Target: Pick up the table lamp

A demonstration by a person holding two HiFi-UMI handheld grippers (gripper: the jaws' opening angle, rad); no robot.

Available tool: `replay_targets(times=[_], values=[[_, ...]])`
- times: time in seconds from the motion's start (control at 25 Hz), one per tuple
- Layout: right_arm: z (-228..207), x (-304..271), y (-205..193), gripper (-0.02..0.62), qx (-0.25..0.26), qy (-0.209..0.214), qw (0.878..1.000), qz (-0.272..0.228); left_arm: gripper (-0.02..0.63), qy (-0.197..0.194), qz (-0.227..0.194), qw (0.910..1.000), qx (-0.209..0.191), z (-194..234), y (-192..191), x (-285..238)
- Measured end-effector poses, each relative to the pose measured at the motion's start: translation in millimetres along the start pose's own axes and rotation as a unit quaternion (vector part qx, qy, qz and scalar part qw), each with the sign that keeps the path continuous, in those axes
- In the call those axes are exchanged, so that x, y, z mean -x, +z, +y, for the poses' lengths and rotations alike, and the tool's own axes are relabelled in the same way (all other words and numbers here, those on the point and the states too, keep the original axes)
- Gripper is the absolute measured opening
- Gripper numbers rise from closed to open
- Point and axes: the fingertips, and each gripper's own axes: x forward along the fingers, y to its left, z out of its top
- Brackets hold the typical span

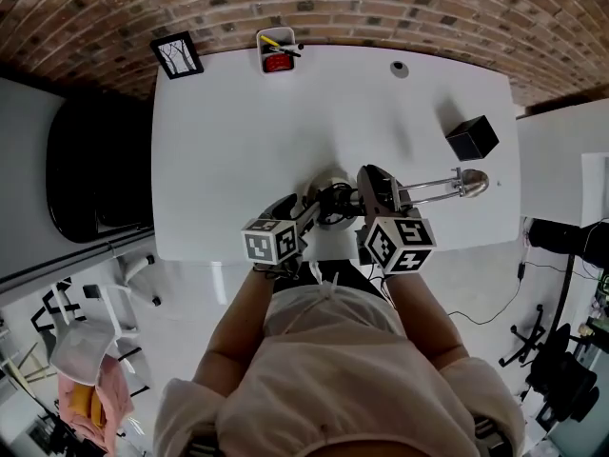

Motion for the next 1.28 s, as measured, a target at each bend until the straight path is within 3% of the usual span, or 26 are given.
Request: replay_targets(times=[0.24,0.48,0.96,1.28], values=[[3.8,-4.3,-0.8,0.054,0.007,0.018,1.0,0.015,0.24,-0.046,0.019,0.9938,0.1,-4.4,-11.1,-18.0],[7.8,-7.0,-2.9,0.054,0.023,0.021,0.999,0.017,0.168,-0.096,0.018,0.9741,0.204,-7.3,-13.4,-26.3],[3.6,-10.7,-3.9,0.051,0.018,0.022,0.999,0.038,0.149,-0.109,0.011,0.9619,0.251,-12.6,-17.2,-25.9],[11.3,-9.2,6.3,0.036,0.078,0.022,0.996,0.047,0.147,-0.114,0.002,0.9532,0.28,-23.4,-18.4,-15.6]])
